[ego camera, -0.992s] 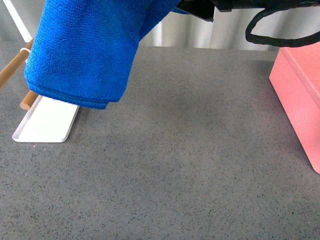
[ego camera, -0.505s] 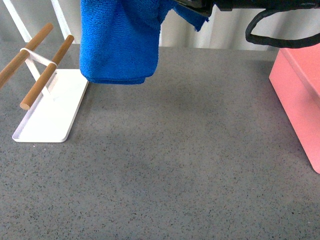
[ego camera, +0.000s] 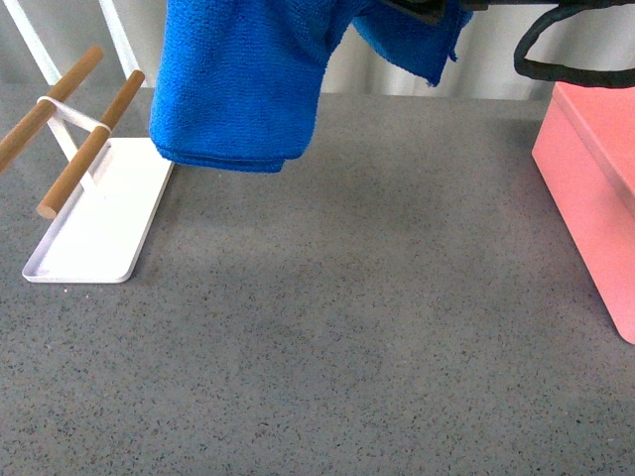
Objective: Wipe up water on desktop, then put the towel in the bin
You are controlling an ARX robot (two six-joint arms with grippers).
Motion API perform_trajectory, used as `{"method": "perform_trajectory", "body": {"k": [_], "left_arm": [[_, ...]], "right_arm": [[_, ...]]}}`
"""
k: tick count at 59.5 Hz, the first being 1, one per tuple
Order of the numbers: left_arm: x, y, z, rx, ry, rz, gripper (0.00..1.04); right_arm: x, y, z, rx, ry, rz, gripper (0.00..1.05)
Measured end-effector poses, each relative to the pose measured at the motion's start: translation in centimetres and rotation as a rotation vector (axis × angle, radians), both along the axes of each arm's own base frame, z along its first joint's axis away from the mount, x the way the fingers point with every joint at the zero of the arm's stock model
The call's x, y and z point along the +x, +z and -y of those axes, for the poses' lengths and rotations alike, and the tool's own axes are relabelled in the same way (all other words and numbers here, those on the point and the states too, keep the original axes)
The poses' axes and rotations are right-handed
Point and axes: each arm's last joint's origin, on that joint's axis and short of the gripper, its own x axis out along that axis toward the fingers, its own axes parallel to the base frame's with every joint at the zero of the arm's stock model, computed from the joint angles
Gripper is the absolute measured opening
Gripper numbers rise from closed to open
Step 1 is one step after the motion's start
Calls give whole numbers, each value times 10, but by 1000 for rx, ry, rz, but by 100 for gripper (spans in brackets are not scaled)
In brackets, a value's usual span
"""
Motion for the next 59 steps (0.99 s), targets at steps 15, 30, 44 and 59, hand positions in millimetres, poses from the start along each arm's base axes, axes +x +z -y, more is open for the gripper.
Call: {"method": "perform_trajectory", "body": {"k": [15,30,44,59], "left_arm": [[-43,-33,-44,70,79,-9,24],[-74,-52,-65,83,73,-7,4],[-96,-64,-77,83,75,-6,4],[-115,-73,-89,83,56,-7,4]], "right_arm": [[0,-1,5,-8,-5,-11,4],[0,-5,11,-19,-18,-27,4],[0,-6,13,-26,-22,-31,4],[1,-5,17,-31,-25,-29,4]]}}
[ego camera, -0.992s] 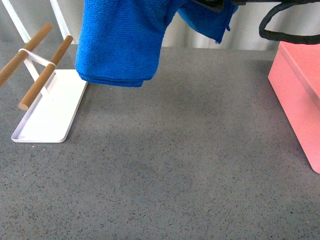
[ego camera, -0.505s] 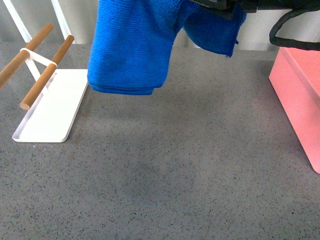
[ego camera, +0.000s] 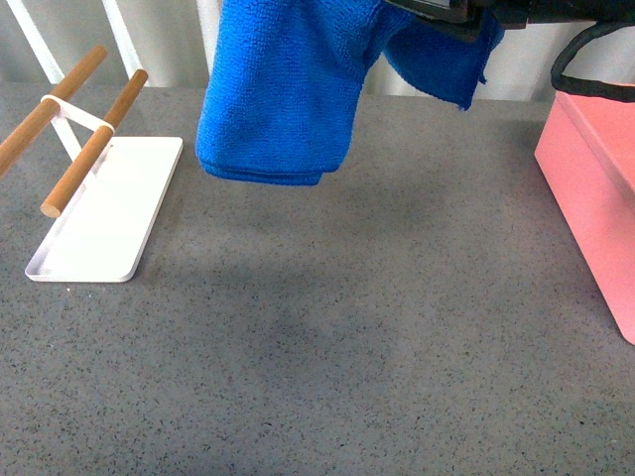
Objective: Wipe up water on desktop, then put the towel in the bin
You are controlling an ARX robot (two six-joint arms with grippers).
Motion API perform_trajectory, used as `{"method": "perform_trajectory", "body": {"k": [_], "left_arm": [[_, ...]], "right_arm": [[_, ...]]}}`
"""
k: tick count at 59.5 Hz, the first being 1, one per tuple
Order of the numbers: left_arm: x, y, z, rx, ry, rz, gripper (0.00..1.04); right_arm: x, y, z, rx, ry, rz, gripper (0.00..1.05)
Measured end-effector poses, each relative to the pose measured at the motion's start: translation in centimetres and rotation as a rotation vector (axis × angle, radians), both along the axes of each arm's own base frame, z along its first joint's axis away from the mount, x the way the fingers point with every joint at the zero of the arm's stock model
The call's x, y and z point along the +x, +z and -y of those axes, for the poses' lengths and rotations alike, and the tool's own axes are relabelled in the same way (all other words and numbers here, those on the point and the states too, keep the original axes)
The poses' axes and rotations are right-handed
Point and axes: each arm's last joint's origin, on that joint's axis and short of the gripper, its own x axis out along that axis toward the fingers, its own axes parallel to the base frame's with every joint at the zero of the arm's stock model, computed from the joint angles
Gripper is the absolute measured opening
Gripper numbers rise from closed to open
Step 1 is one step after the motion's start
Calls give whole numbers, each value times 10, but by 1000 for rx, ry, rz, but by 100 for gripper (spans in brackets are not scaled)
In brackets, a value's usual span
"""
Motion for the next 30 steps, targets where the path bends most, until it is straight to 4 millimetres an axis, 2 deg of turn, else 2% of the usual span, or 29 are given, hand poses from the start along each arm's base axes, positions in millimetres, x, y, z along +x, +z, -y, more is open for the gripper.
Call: {"method": "perform_trajectory", "body": {"k": [17,30], "left_arm": [[-16,-10,-5,0,23,14,4],[-26,-6,-5,-1,21,32,4]], "right_arm": [[-2,0,-1,-13,-7,-4,4],[-4,-3,-4,-39,-7,-16,4]]}}
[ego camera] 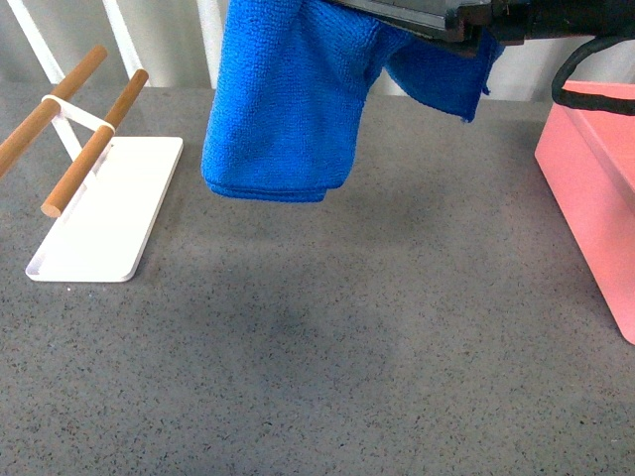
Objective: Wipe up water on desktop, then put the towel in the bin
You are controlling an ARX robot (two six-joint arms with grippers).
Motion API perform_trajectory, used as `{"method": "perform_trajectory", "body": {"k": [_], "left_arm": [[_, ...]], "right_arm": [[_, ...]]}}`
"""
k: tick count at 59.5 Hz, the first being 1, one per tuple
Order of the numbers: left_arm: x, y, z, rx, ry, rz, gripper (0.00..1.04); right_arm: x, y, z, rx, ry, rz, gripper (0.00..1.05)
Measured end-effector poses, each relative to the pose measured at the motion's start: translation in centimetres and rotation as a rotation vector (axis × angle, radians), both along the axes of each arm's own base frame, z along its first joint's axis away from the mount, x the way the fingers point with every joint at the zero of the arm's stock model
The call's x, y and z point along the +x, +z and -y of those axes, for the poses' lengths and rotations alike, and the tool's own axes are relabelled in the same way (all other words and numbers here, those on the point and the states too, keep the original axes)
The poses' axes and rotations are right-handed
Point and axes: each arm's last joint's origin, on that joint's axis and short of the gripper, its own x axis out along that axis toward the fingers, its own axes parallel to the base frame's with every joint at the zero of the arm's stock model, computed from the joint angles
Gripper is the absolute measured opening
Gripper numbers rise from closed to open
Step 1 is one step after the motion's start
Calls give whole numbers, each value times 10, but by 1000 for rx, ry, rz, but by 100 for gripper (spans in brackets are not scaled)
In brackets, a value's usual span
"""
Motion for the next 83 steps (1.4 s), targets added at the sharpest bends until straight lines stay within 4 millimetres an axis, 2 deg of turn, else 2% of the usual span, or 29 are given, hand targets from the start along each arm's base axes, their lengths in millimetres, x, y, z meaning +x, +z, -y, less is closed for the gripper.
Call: {"method": "perform_trajectory", "body": {"k": [47,54,67,69,75,83], "left_arm": [[-20,1,0,0,0,4,4],[-31,-3,0,0,0,-6,4],[-31,-2,0,0,0,-3,4],[-31,-2,0,0,0,-3,6],[-31,-2,0,0,0,-3,24],[-31,-2,0,0,0,-3,45]], "right_arm": [[-8,-14,3,-33,-13,-31,4],[-8,-16,6,-33,-20,-33,4],[-10,-21,9,-44,-42,-42,4],[-9,-22,10,-57,-58,-51,4],[-7,-31,12,-124,-108,-84,4],[-5,-56,16,-233,-148,-154,4]]}}
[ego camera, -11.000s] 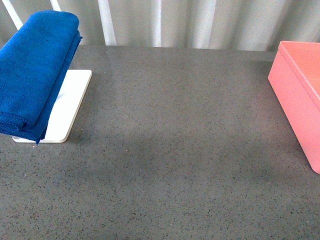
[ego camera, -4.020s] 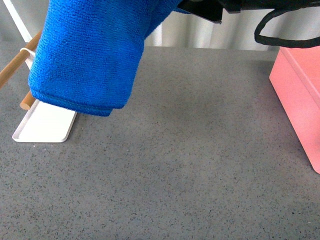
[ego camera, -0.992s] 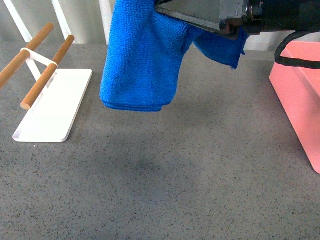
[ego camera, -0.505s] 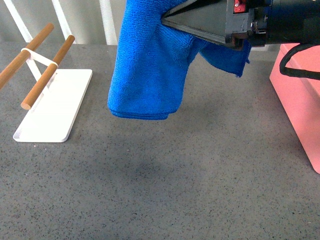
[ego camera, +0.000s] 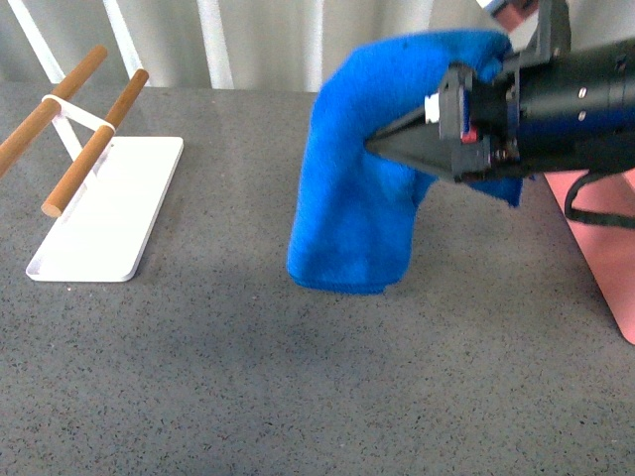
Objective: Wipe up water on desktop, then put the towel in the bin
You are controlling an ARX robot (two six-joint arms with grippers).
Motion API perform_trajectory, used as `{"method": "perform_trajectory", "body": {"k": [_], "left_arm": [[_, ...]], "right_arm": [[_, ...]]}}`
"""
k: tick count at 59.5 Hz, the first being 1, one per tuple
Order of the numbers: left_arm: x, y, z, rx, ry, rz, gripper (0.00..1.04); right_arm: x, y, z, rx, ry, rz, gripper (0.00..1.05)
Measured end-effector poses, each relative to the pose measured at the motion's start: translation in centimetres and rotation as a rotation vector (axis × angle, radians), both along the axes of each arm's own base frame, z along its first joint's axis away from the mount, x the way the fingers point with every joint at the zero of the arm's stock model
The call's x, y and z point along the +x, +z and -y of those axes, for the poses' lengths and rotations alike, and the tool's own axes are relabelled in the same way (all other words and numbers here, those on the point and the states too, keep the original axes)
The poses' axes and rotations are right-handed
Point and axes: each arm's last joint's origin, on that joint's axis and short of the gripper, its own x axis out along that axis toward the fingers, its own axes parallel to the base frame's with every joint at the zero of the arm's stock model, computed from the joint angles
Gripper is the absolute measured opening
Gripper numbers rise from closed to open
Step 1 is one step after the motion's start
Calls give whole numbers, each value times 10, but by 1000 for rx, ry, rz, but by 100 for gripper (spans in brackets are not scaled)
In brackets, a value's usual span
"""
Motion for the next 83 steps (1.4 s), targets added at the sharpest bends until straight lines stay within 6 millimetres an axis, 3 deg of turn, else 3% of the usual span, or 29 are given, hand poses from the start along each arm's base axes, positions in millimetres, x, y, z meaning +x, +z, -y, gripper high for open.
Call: {"method": "perform_trajectory", "body": {"k": [19,28,45,66,83], "left_arm": [[0,0,0,1,0,0,100],[0,0,0,2,0,0,98],[0,0,0,2,0,0,98],[0,0,0,2,0,0,98],[0,0,0,2,0,0,98]], "right_arm": [[22,-64,11,-410,-96,-280,4],[29,-94,14,-594,-96,-328,4],[73,-100,7,-771,-100,-296,4],[124,-87,-36,-915,-131,-166,4],[125,-81,-78,-849,-35,-108,4]]}}
